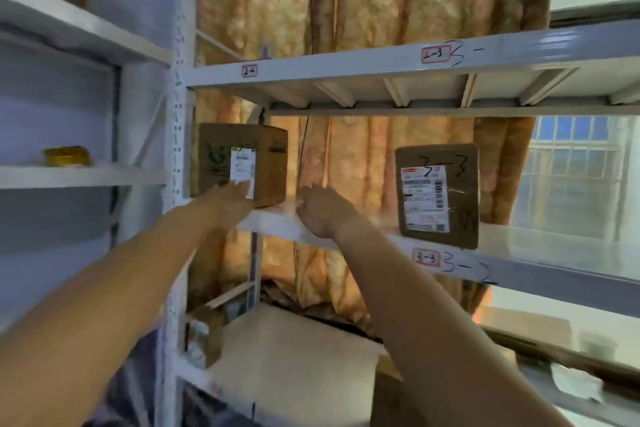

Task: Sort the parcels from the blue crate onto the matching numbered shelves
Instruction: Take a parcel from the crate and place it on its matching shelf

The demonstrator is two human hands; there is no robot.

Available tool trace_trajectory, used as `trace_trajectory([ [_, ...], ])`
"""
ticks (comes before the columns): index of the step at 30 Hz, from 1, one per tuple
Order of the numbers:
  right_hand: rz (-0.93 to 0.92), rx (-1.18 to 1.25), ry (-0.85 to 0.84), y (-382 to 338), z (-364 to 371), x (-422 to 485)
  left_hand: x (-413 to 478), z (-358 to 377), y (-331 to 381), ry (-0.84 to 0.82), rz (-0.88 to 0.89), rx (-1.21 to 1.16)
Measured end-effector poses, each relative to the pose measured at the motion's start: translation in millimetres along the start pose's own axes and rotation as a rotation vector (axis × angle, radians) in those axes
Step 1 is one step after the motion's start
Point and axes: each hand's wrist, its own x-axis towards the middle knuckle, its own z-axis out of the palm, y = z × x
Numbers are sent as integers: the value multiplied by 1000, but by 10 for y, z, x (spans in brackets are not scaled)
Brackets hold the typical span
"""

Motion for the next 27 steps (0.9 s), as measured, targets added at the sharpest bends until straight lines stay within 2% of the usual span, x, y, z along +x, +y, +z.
trace_trajectory([
  [4,-112,92,-264,-748,690,86,-897,192,-1122,-64,-279,84],
  [7,-202,169,-311,-1404,1140,108,-1596,389,-1845,-93,-464,202],
  [10,-376,191,-380,-2055,1520,86,-2213,526,-2398,-148,-596,286],
  [14,-501,305,-513,-2779,2011,-80,-3088,808,-2979,-216,-725,312],
  [19,-629,230,-621,-3501,2758,-199,-3971,1368,-3613,-327,-907,242],
  [27,-752,189,-784,-4603,4175,-267,-4341,2204,-4684,-464,-995,164],
])
